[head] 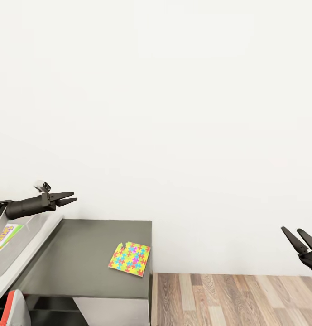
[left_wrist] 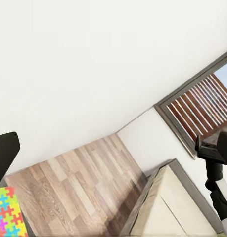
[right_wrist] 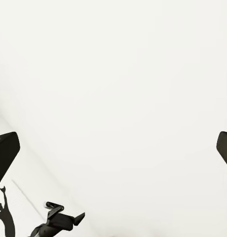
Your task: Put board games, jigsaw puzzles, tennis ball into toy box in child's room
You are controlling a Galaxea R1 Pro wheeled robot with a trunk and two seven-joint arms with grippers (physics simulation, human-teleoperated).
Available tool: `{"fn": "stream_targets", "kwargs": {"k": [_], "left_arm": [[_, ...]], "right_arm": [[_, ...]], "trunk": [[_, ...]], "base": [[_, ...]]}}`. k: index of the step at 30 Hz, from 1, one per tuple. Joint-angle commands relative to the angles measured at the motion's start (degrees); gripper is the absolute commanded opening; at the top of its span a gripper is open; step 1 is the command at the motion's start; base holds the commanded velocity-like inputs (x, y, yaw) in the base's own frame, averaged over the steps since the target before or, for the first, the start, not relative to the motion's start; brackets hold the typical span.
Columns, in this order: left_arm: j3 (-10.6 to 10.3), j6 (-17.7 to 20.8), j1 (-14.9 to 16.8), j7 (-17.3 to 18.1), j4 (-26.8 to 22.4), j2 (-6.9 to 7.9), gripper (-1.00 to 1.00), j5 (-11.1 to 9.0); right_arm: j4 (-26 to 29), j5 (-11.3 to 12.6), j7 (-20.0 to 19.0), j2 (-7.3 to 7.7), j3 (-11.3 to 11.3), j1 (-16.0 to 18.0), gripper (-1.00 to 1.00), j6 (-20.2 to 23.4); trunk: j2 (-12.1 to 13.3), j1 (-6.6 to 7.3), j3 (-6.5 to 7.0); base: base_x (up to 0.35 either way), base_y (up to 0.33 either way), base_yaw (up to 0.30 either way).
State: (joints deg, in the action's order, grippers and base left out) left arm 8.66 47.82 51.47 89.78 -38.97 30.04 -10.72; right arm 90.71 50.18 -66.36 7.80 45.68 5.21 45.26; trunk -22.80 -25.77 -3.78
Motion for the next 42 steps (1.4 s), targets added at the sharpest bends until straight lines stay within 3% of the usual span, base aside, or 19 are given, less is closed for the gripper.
{"fn": "stream_targets", "kwargs": {"k": [1,11,31,35,38,42], "left_arm": [[0.0,0.6,0.0,0.2,0.0,0.02,1.0,0.0],[0.0,0.6,0.0,0.2,0.0,0.02,1.0,0.0],[0.0,0.6,0.0,0.2,0.0,-0.01,1.0,0.0],[0.0,0.6,0.0,0.2,0.0,-0.26,1.0,0.0],[-0.1,0.6,0.0,0.2,-0.1,-0.44,1.0,0.1],[-1.2,0.7,0.0,0.2,-0.1,-0.62,1.0,0.2]], "right_arm": [[0.0,0.2,0.2,0.01,0.0,0.1,1.0,0.4],[0.1,0.2,8.2,-0.15,-0.2,0.1,1.0,0.5],[0.4,0.2,10.7,-0.23,-0.7,0.1,1.0,0.5],[0.6,0.2,14.3,-0.24,-1.0,0.1,1.0,0.4],[0.7,0.2,17.5,-0.16,-2.4,0.1,1.0,0.5],[0.6,0.2,26.2,0.43,-5.3,0.2,1.0,1.0]], "trunk": [[-0.1,-0.02,-0.07],[-0.1,-0.02,0.08],[-0.1,-0.02,0.08],[-0.1,-0.02,0.08],[-0.1,-0.02,0.08],[-0.1,-0.02,0.08]], "base": [[-0.136,0.0,-0.124],[-0.031,0.0,-0.028],[0.0,0.0,0.0],[0.0,0.0,0.0],[0.0,0.0,0.0],[0.0,0.0,0.0]]}}
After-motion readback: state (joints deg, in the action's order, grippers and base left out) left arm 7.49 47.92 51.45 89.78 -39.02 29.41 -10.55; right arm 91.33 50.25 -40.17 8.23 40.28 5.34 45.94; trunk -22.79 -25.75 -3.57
